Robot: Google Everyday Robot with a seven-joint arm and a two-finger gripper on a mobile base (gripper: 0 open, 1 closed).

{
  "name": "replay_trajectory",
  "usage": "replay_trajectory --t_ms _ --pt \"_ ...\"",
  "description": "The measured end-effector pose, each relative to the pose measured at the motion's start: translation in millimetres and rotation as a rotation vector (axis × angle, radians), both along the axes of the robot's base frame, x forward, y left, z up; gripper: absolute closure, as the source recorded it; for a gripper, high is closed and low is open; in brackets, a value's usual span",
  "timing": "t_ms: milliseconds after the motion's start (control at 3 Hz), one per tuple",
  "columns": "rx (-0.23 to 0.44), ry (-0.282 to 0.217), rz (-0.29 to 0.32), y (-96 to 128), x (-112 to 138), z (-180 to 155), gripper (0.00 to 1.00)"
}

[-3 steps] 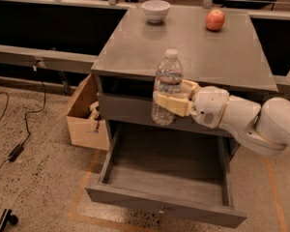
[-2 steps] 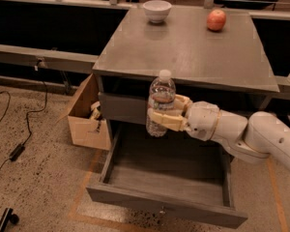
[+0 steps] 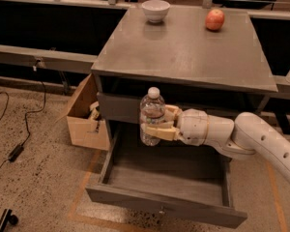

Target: Place water bottle into middle drawer

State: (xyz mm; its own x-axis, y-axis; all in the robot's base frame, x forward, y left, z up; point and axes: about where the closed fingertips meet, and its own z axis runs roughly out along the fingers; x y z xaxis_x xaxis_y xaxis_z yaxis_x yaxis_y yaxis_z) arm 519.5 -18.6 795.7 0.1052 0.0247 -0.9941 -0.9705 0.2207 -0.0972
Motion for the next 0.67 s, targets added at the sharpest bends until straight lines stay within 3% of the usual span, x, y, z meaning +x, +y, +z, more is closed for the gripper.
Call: replay_trajectory --t_ms 333,667 --pt "0.0 0.0 -0.002 0 0 0 1.0" --pt "-0.123 -0.046 0.049 -15 3 -69 1.0"
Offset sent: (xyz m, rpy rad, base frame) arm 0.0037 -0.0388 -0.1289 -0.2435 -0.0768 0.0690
